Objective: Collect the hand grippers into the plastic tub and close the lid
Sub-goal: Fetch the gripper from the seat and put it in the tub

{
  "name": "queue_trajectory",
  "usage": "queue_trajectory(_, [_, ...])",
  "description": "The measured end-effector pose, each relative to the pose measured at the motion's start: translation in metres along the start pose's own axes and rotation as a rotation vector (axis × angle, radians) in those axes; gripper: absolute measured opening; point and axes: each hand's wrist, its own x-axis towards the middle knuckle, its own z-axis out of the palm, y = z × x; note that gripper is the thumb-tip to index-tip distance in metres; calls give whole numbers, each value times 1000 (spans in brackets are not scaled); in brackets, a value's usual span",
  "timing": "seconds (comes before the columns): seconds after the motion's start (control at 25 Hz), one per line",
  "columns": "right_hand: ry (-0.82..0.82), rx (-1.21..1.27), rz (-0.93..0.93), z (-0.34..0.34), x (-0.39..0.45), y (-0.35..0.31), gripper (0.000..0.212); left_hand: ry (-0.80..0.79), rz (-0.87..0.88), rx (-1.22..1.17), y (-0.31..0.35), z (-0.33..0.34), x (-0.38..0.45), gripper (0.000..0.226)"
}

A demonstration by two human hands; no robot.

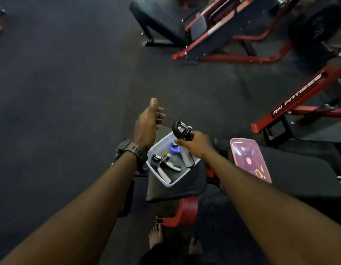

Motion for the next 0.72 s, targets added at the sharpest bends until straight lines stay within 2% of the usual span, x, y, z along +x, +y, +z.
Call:
queue_trajectory(0.12, [11,-179,45,33,46,20,44,32,-64,23,-33,3,31,79])
queue_trajectory(0.36, [65,-569,-4,85,110,74,71,108,-169,16,-88,10,74,71])
queue_trajectory(0.6, [108,-679,-19,106,133,106,74,114,-196,12,-120,24,86,75])
queue_trajectory(0.72, [86,-646,-62,99,137,106,65,114,-204,2,-122,33,88,78])
